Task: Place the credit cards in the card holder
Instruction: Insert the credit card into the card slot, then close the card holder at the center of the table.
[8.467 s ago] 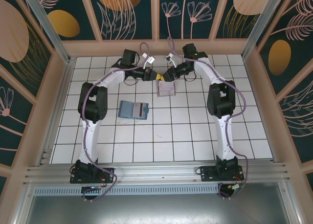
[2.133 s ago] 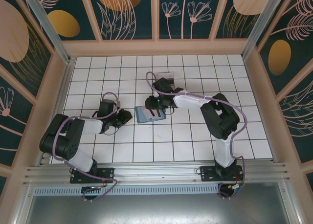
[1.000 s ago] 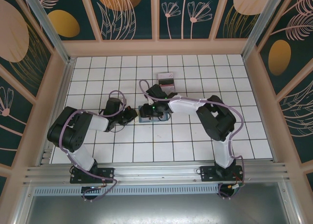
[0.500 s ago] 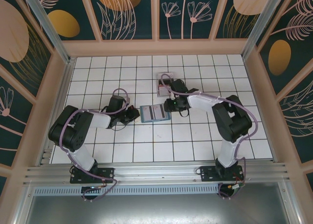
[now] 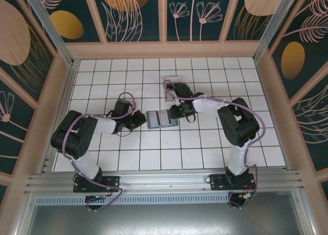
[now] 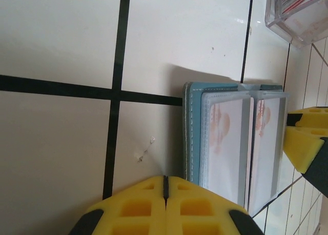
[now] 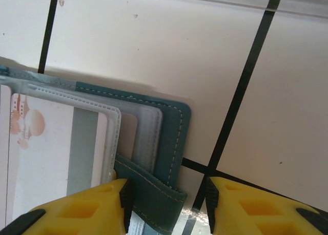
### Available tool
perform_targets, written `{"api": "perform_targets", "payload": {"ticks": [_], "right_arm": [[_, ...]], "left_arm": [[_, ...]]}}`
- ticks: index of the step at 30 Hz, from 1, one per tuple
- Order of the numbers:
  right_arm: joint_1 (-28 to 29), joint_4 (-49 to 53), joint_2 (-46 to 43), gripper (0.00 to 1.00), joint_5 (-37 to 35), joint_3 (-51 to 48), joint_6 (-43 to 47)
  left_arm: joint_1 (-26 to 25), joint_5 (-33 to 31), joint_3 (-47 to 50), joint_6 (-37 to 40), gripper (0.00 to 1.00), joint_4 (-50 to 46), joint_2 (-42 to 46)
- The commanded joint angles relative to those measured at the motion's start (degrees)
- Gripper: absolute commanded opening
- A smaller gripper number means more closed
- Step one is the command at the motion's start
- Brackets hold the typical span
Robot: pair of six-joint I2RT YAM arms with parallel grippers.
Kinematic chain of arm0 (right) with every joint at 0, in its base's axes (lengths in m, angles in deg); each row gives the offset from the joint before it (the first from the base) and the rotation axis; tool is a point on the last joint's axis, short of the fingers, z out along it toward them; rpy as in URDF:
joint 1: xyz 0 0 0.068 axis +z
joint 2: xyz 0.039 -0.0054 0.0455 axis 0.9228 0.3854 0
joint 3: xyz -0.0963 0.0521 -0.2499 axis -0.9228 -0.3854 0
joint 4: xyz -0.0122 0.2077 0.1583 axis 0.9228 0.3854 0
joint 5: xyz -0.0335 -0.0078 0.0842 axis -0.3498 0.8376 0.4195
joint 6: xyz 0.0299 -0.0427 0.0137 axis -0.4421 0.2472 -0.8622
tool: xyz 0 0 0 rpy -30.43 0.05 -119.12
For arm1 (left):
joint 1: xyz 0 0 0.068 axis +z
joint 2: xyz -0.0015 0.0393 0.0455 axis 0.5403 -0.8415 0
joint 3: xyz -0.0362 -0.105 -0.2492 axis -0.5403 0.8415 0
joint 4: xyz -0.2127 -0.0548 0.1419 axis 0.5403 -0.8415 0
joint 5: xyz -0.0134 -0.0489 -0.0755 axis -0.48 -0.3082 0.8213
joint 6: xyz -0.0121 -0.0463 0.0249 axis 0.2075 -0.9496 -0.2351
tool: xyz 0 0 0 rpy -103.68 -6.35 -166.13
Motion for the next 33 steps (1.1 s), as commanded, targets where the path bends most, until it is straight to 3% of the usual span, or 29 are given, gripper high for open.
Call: {"api": "perform_targets", "payload": {"ticks": [1,14,22,28,33], "right_arm": [[1.3,2.4,1.1,0.45,2.3,0.1,1.6],[3.1,2.9,1.2,0.49,4.8,2.1,2.1],[2.8,3.5,0.6,0.2,2.1,0.2,1.8],[0.2,-1.8,-4.8,0.13,3.9,-3.6,-1.1],[-2.6,-14.1,-12.1,0.11,15.9,-10.8,-5.0]], "left_arm": [[-0.2,-0.9,-1.5,1.6,0.0,-1.8,-1.6],[-0.2,-1.1,-2.4,2.2,0.0,-2.5,-1.7],[-0.1,-1.3,-2.5,2.5,0.0,-3.0,-1.7],[0.1,-1.4,-3.2,2.9,0.0,-3.6,-2.0],[0.3,-1.9,-3.2,3.0,0.0,-4.1,-1.8]]}}
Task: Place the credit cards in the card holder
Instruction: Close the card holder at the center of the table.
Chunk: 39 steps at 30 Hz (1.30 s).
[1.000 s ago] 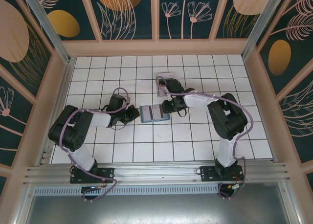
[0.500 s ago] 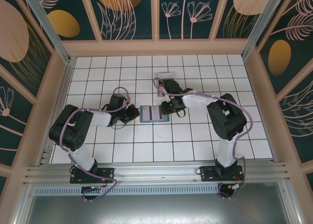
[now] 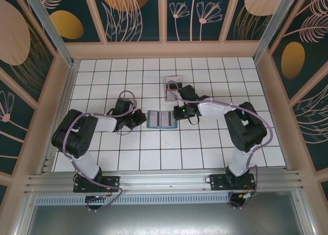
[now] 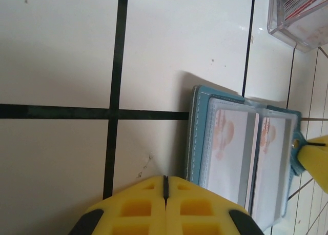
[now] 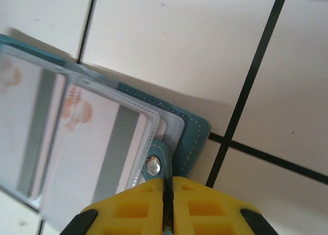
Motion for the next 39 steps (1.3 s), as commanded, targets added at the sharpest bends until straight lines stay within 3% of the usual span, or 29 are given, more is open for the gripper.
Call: {"api": "perform_targets", "payload": {"ticks": [1,9,16,23,29,34,37,39], "right_arm": [[-2.4,-11.3,-6.3,0.11,11.8,-4.8,-3.9],[-5.4,-29.0,-7.8,0.09,27.7,-12.8,-9.9],[-4.4,-40.8,-3.5,0.08,34.5,-14.8,-16.7],[-0.1,-38.6,-0.2,0.09,31.8,-7.4,-17.4],[3.8,-37.0,8.8,0.1,25.6,0.3,-18.6],[4.7,-31.8,13.7,0.1,21.6,5.2,-18.7],[4.9,-27.5,16.1,0.11,20.7,7.9,-17.1],[5.5,-24.4,17.6,0.12,19.1,9.7,-15.7]], "left_arm": [[0.3,-0.8,-1.0,1.4,0.0,-1.5,-1.2],[0.4,-0.4,-1.9,1.3,0.0,-1.1,-2.8],[0.3,0.4,-2.7,0.4,0.0,-0.1,-3.5],[0.3,3.3,-1.2,-2.5,0.0,5.2,-5.7],[0.4,5.3,-0.1,-3.6,0.0,7.5,-5.9],[1.2,2.7,-0.3,-0.8,0.0,1.7,-2.1],[1.8,-2.2,-2.2,4.5,0.0,-8.6,1.7],[2.4,-7.1,-4.0,7.8,0.05,-16.5,5.2]]}}
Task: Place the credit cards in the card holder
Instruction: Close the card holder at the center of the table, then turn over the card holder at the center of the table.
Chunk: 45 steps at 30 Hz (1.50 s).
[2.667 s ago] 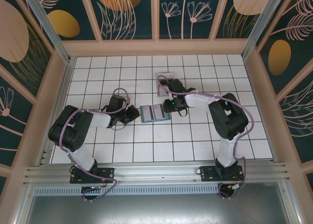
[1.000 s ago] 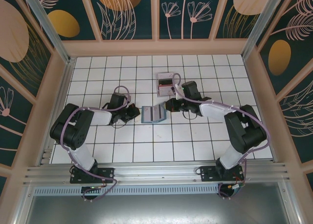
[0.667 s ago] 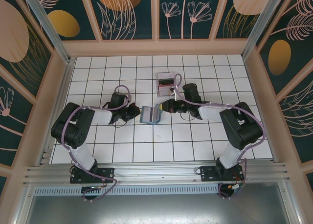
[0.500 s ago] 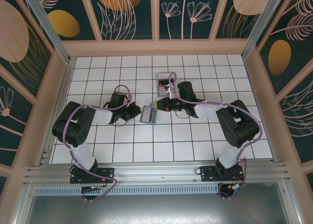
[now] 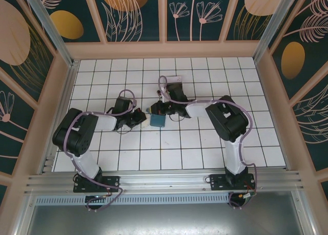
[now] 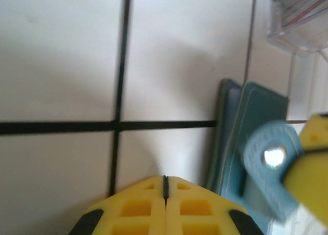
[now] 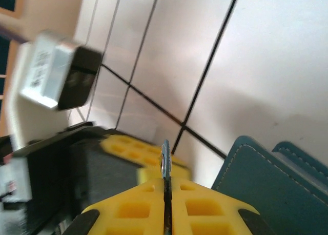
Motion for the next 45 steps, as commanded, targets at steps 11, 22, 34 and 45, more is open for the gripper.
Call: {"api": "perform_targets", "payload": {"ticks": [11,22,34,45], "right_arm": [[2.8,19.1,1.4,0.44,-6.8,12.9,8.5],[-2.5,19.5,-11.4,0.55,-13.8,4.6,3.1],[-5.5,13.9,-14.0,0.56,-11.5,-11.4,-5.8],[-2.3,1.8,-5.6,0.57,-7.1,-10.8,-13.1]], "left_arm": [[3.7,-9.2,-8.5,8.0,0.1,-20.5,12.1],[-2.3,-5.3,-14.4,6.1,0.1,-17.8,10.2],[-8.3,-4.3,-20.4,7.2,0.08,-17.7,-3.7],[-8.3,-6.2,-17.1,7.1,0.0,-14.4,-12.1]]}}
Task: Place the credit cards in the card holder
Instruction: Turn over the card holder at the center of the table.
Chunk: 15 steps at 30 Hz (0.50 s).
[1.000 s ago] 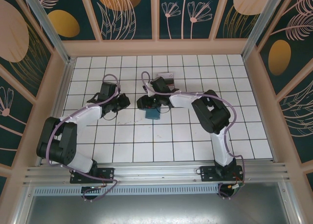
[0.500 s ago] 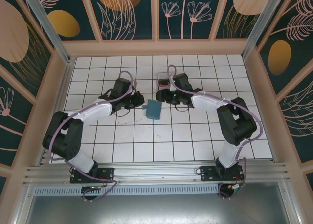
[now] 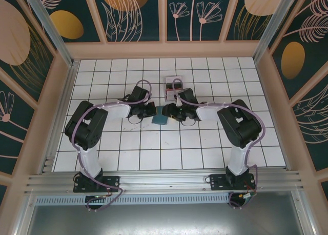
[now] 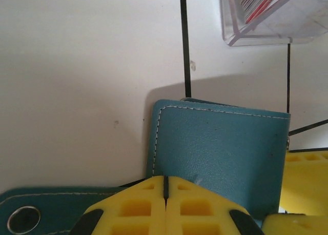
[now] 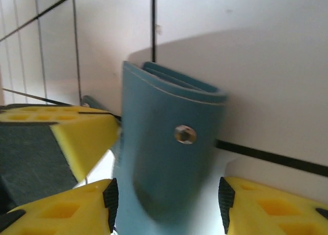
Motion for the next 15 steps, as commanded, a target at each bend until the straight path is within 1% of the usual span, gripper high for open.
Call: {"api": "perform_targets", "payload": {"ticks": [1,3,4,5,6,8,9,10,11,12,13,15], "right_arm": [[1.6,-7.9,4.1,0.57,3.9,-0.3,-5.4],[1.9,-13.2,4.9,0.56,5.3,-0.8,-8.4],[2.2,-14.3,5.5,0.54,5.7,-0.3,-9.4],[2.5,-15.0,5.8,0.49,5.6,0.1,-9.8],[2.8,-15.4,5.8,0.43,5.0,0.2,-10.0],[3.0,-15.2,5.0,0.19,3.2,0.0,-9.6],[3.0,-14.0,4.3,0.12,1.8,-0.3,-8.8],[2.8,-11.8,3.1,0.09,0.3,-0.2,-7.0],[2.5,-8.0,1.8,0.09,-1.7,0.3,-4.6],[2.3,-3.8,0.2,0.09,-4.3,1.0,-1.8],[2.1,1.0,-1.8,0.08,-8.3,1.7,1.4],[2.4,11.3,-5.4,0.08,-18.0,4.1,7.9]], "left_arm": [[-0.1,1.1,3.8,-1.5,0.0,1.9,-2.1],[-0.1,2.4,6.7,-3.2,0.0,4.8,-1.7],[-0.1,3.0,7.4,-3.8,0.0,5.6,-1.7],[-0.1,3.0,7.8,-4.0,0.0,5.9,-1.7],[-0.1,3.0,7.9,-4.1,0.0,6.1,-1.7],[0.0,3.2,8.0,-4.2,0.0,6.0,-1.2],[0.1,3.0,7.9,-4.2,0.0,5.8,-0.5],[0.4,2.5,7.7,-4.2,0.0,5.4,0.4],[0.9,1.6,7.3,-4.0,0.1,4.7,1.7],[1.4,0.9,6.9,-3.7,0.22,3.8,3.0],[2.1,-0.4,6.5,-3.2,0.29,2.8,4.5],[3.5,-2.3,5.9,-2.4,0.32,1.2,7.4]]}}
